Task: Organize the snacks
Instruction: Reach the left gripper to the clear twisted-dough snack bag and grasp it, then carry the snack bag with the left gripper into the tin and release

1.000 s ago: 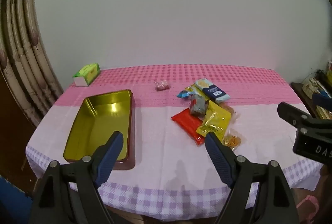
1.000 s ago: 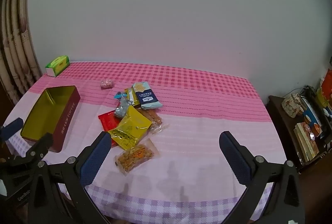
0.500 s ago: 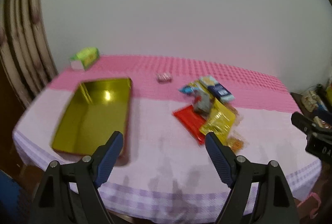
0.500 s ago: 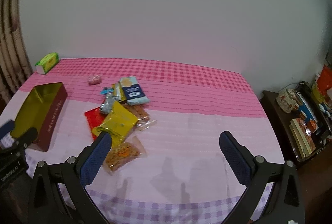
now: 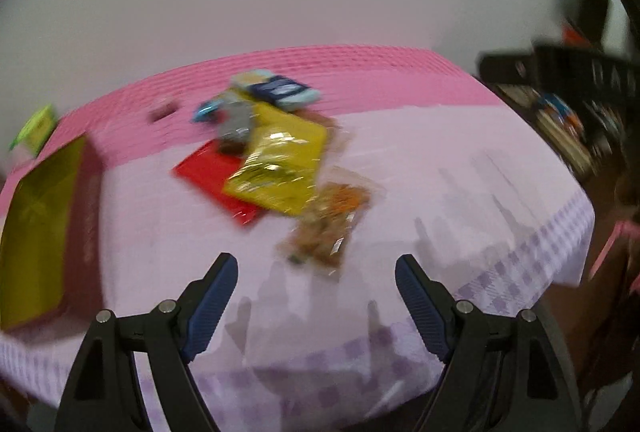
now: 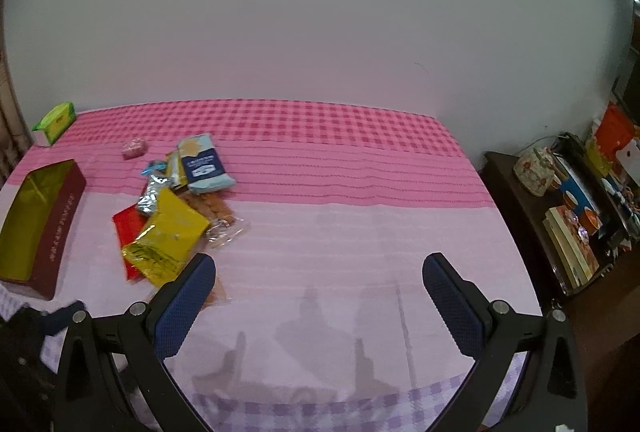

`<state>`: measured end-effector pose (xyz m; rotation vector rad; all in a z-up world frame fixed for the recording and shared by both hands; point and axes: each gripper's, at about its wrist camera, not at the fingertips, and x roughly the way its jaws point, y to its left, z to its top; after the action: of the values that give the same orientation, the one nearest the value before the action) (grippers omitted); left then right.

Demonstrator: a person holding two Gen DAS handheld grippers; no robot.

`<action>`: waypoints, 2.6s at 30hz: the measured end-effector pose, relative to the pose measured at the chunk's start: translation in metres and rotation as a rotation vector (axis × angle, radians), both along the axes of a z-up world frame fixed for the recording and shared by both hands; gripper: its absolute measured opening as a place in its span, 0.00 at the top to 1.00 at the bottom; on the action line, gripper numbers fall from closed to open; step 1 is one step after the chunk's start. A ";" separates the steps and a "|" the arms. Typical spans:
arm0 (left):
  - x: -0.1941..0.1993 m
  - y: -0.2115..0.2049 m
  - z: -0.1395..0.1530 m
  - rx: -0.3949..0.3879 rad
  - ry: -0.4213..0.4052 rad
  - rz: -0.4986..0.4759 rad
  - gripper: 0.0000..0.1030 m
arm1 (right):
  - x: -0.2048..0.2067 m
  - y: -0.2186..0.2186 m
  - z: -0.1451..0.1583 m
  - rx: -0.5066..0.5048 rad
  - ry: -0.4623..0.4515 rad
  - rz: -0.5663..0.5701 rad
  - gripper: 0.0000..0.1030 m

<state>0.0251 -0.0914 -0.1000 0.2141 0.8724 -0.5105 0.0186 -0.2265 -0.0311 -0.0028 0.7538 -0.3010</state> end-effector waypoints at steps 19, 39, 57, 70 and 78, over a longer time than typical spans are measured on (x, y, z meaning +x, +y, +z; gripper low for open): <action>0.038 -0.029 -0.028 0.035 0.116 -0.197 0.62 | 0.008 -0.025 -0.008 0.070 0.007 -0.019 0.00; 0.014 0.086 0.098 -0.009 -0.141 0.183 0.62 | -0.015 -0.005 0.022 0.104 -0.065 0.041 0.00; 0.013 0.225 0.130 -0.049 -0.200 0.535 0.62 | -0.019 0.011 0.026 0.118 -0.073 0.094 0.00; 0.059 0.267 0.075 -0.015 -0.101 0.657 0.62 | -0.006 0.019 0.001 0.097 -0.011 0.109 0.00; 0.098 0.284 0.046 0.022 -0.047 0.710 0.62 | 0.008 0.026 -0.027 0.087 0.061 0.130 0.00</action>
<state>0.1231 0.1931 -0.0538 -0.0702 0.8439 0.1654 0.0266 -0.2006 -0.0583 0.0214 0.8231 -0.1447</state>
